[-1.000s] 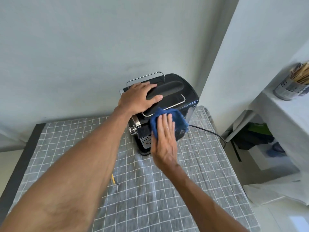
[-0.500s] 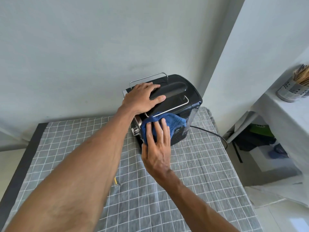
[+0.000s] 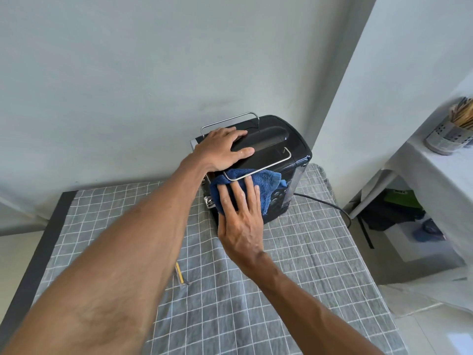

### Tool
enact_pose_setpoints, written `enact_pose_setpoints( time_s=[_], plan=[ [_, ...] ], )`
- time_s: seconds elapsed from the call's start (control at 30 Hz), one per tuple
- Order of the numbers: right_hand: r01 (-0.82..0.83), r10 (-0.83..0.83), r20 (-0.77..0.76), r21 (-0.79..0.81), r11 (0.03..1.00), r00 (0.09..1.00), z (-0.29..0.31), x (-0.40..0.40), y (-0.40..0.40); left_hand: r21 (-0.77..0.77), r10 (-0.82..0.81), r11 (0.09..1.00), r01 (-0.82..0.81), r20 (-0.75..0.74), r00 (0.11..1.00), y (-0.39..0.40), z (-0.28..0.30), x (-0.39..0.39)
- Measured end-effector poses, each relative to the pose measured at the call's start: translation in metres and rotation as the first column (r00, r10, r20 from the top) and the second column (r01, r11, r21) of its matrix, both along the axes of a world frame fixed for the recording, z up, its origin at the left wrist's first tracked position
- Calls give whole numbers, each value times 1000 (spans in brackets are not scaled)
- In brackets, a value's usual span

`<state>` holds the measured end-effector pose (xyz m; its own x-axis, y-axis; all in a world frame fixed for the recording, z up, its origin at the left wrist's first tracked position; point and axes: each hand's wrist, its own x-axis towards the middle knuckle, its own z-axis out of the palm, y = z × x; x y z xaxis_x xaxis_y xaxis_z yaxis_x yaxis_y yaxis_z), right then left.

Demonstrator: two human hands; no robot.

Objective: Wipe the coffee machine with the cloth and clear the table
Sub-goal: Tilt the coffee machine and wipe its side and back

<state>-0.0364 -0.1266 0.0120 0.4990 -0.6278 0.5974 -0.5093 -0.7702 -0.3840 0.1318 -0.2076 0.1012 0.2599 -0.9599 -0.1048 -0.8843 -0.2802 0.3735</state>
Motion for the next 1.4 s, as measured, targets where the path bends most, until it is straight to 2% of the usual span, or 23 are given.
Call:
enact_pose_setpoints(
  time_s=[0.1,0.17,0.27,0.33,0.4,0.43,0.57,0.63,0.7,0.77,0.83,0.9,1.03,1.1,1.27,1.4],
  plan=[
    [-105,102,-41,-78,991,994,-12,-26,-17,1,-17,1000,17,-11,1000,0,1,1],
    [-60,60,-14,-57,997,998,-29,-49,-29,-2,-16,1000,16,-2,1000,2,-1,-1],
    [93,-118,109,215,972,987,-50,-61,-42,-4,-21,1000,21,21,1000,2,-3,-2],
    [104,-187,211,352,930,959,-47,-46,-39,-11,-21,1000,22,39,999,2,-4,-2],
    [107,-240,246,455,884,939,-37,-21,-19,-13,-18,1000,18,42,999,1,-4,-2],
    [85,-217,239,464,882,946,-34,-10,-3,-14,-16,1000,17,41,999,1,-4,-2],
    [-96,53,142,309,946,988,-53,7,46,-2,-19,1000,19,19,1000,2,-2,0],
    [-76,40,132,278,958,991,-62,2,35,-1,-23,1000,23,22,999,2,-3,0],
    [-27,-78,244,398,917,967,-52,2,20,-6,-26,1000,26,29,999,1,-4,0],
    [48,-344,375,613,789,861,-28,6,-7,-11,-25,1000,26,36,999,1,-5,0],
    [78,-502,430,696,714,750,-8,11,-32,-12,-28,1000,29,46,999,2,-5,0],
    [50,-488,463,686,726,739,0,18,-33,-14,-26,1000,27,53,998,1,-4,0],
    [-84,-221,496,521,850,840,-14,24,22,-12,-27,1000,28,59,998,2,-3,0],
    [-108,-162,478,490,865,863,-30,20,28,-8,-31,999,31,54,998,2,-3,0],
    [30,-225,426,417,908,876,-50,2,-5,-6,-25,1000,25,57,998,3,-2,-3],
    [122,-405,491,510,851,771,-48,6,-15,-4,-24,1000,24,55,998,3,-2,-3]
  ],
)
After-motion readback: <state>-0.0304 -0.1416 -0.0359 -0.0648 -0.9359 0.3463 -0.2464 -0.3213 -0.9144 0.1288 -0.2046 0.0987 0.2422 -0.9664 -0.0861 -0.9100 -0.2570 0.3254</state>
